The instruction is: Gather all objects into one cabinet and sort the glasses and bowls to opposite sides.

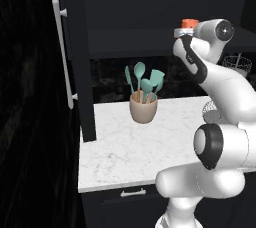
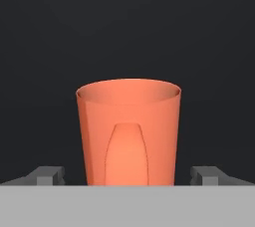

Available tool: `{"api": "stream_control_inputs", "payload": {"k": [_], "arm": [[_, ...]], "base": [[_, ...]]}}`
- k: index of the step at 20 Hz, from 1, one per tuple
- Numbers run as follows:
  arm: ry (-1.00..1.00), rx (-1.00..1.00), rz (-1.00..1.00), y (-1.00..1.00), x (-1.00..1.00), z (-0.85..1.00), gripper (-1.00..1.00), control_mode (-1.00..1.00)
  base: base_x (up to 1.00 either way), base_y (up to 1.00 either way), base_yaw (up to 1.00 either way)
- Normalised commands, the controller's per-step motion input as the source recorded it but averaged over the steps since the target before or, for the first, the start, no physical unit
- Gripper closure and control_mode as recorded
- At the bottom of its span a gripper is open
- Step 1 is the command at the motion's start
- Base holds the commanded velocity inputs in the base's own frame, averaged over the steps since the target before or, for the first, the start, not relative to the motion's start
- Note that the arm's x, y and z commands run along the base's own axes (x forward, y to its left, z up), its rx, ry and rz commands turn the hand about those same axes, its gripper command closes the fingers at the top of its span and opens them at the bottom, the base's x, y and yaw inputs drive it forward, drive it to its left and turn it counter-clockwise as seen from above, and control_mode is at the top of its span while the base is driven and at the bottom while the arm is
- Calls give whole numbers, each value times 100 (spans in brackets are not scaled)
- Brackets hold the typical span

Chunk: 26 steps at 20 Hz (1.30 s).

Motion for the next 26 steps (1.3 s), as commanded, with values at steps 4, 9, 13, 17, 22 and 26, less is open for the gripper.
{"api": "stream_control_inputs", "payload": {"k": [4, 9, 13, 17, 22, 26], "arm": [[0, 0, 0, -10, 44, -1, -100, -100], [0, 0, 0, -17, 41, 0, -100, -100], [-1, 0, 0, -12, 11, 0, 100, -100], [-4, 0, 0, -30, -25, -1, 100, -100], [-6, 0, 0, -17, -58, -10, 100, -100], [-3, 0, 2, 0, -56, -20, 100, -100]], "base": [[0, 0, 0], [0, 0, 0], [0, 0, 0], [0, 0, 0], [0, 0, 0], [0, 0, 0]]}}
